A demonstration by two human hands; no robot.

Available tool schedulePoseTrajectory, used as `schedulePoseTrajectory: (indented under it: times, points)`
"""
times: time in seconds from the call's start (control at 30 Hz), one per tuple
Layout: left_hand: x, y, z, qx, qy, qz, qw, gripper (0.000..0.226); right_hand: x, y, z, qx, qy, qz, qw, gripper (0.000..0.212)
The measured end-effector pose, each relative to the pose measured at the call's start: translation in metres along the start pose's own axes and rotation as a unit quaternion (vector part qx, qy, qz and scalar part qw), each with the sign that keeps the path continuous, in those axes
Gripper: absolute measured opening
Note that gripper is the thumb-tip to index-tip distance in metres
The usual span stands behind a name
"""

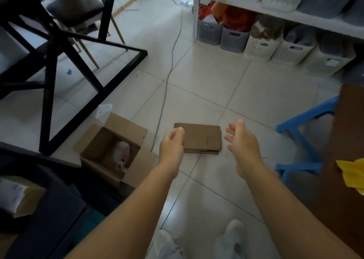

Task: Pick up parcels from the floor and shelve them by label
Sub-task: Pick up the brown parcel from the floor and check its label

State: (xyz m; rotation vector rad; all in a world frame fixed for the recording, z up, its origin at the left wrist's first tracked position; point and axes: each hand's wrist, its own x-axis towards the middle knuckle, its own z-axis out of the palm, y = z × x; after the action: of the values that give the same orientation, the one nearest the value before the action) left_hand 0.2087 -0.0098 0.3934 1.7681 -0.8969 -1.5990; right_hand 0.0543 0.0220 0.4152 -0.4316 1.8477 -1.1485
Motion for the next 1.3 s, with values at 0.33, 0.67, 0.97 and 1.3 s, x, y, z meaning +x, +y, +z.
schedulePoseTrajectory:
  times: [0.33,0.67,0.97,1.3]
  points:
    - [0.18,-0.162,0.044,0.002,0.057,-0.065,0.996,0.054,0.175,0.161,0.061,-0.1,-0.014,0.015,0.995,0.047]
    - [0.341,-0.279,0.06,0.112,0.025,-0.012,0.993,0.074,0.314,0.312,0.103,-0.164,-0.047,0.009,0.985,0.051]
    - [0.431,-0.318,0.063,0.273,0.008,0.021,0.962,0.082,0.378,0.371,0.139,-0.309,-0.12,0.017,0.943,0.062]
    - [0.39,-0.332,0.096,0.497,-0.213,0.148,0.828,0.035,0.4,0.375,0.136,-0.438,-0.048,0.033,0.897,0.074]
